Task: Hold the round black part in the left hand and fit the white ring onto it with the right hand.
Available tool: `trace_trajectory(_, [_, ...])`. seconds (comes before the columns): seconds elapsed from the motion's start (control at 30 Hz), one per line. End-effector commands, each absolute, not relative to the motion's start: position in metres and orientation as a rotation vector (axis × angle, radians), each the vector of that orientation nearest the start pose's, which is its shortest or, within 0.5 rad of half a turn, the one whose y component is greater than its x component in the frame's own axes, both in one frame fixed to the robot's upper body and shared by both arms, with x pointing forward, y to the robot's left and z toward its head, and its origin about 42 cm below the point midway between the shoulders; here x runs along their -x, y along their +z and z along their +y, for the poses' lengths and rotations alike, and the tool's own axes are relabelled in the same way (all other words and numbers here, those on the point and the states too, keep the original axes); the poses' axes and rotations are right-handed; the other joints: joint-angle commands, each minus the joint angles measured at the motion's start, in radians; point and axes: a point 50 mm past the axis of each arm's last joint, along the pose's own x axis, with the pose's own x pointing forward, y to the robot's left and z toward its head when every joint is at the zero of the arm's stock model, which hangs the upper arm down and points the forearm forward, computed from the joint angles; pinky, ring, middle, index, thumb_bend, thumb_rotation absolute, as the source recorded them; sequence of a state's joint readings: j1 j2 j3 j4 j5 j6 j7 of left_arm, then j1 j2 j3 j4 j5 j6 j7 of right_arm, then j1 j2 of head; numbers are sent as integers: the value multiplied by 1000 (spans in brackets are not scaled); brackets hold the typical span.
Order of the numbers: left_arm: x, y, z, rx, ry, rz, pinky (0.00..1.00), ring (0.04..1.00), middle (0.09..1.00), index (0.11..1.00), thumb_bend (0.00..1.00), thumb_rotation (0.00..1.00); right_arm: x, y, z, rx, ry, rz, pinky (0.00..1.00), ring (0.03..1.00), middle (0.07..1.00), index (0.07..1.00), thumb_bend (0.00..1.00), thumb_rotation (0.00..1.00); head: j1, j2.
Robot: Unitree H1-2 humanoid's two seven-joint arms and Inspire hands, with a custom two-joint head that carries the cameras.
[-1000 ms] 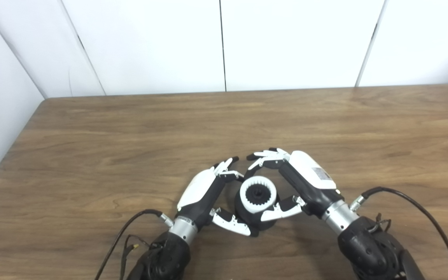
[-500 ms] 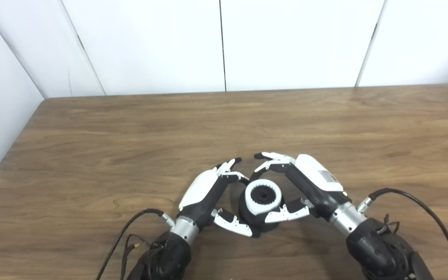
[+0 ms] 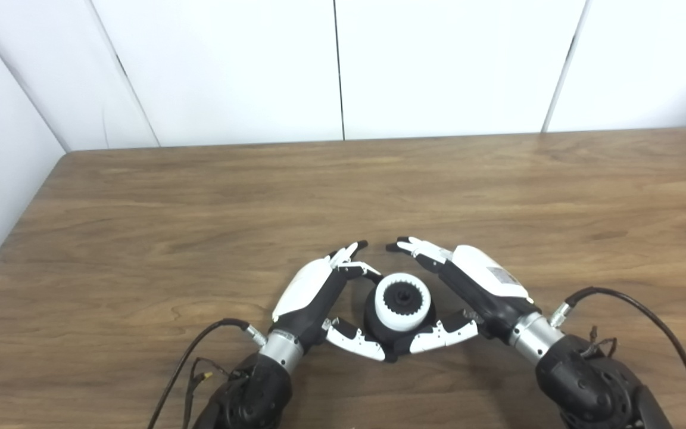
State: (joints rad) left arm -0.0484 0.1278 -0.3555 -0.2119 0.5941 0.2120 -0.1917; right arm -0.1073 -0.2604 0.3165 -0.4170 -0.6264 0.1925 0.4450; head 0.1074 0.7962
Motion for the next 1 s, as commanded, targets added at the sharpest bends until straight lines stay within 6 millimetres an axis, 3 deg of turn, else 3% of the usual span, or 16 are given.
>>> trace_trajectory(0.0, [-281, 144, 147, -728, -403, -90, 1000, 1000, 1000, 581, 976, 249, -283, 219, -175, 903, 555, -288, 996, 998, 997, 995, 991, 454, 0, 1])
trace_trajectory(0.67, [-284, 146, 146, -728, -401, -91, 1000, 1000, 1000, 579, 974, 223, -295, 244, -198, 904, 520, -314, 935, 1000, 1000, 1000, 1000, 615, -12, -8])
trace_trajectory(0.97, [-283, 145, 148, -726, -399, -94, 1000, 1000, 1000, 577, 979, 206, -299, 255, -217, 885, 456, -324, 899, 1000, 1000, 1000, 1000, 608, -17, -13])
